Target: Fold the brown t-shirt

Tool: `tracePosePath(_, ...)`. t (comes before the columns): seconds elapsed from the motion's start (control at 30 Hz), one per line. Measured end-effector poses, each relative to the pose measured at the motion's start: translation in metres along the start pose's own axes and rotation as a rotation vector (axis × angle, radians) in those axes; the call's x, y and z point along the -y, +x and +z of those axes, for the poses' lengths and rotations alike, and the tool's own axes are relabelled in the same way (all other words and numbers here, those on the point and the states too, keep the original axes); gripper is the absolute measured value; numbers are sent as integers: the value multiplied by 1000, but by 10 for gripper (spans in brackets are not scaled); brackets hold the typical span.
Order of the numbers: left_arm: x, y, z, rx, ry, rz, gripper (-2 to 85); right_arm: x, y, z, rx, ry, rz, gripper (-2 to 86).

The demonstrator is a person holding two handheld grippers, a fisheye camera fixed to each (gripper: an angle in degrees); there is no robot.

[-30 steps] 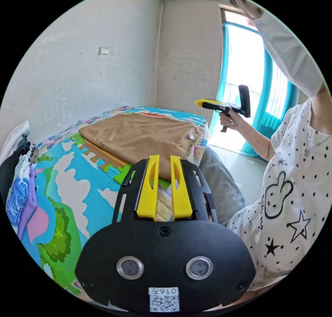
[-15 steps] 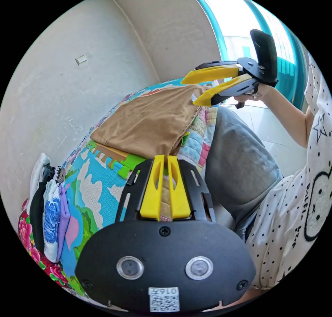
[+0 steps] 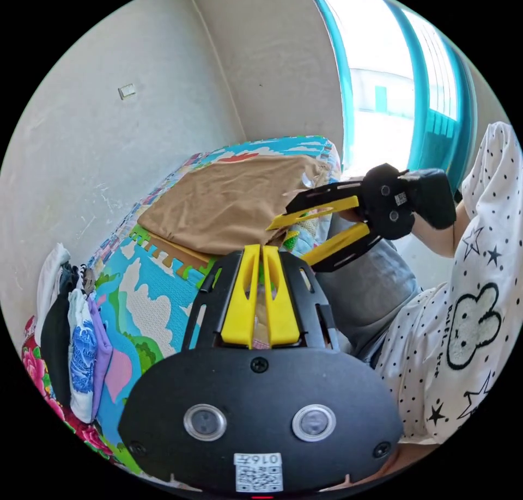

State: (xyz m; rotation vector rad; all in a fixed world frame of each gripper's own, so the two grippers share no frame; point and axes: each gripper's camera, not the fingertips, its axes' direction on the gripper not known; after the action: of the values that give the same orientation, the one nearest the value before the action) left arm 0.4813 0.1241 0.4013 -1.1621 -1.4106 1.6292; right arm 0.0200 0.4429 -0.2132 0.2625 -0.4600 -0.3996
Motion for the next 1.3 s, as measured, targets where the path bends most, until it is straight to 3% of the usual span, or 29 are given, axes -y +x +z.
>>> tracePosePath(0.13,-15,1,-7,-10,16,-32,-9,0,-1,-36,-20,70,100,94)
tracePosePath(0.3,-32,-15,-20,-98,67,-114,-5,13,-28,-29,-125,-14,28,83)
tracePosePath(0.33,-38,-16,-24,-93,85,-119,-1,17,-30,-30,-142,-16,58,46)
tracePosePath(0.4,-50,-11,-32,-42,109,-98,13,21,-26,-35,-123,-22,102,20)
tracePosePath(0.57,-84,24,-35,150,79,-28,155,28,2,-54,12,-26,264,7)
tracePosePath(0.7,-87,42,-24,255,75,11,167,37,22,-64,116,-52,351,5)
tracePosePath(0.9,-74,54,1,379,70,148,116,37,36,-78,243,-15,438,6)
tracePosePath(1.0,-75,59,4,477,92,274,13,39,26,-87,219,-20,410,10)
tracePosePath(1.1,-81,56,3,444,75,381,-4,41,14,-97,153,-14,379,18)
tracePosePath(1.3,-80,-16,-18,144,70,155,-9,48,-2,-95,60,-46,472,109)
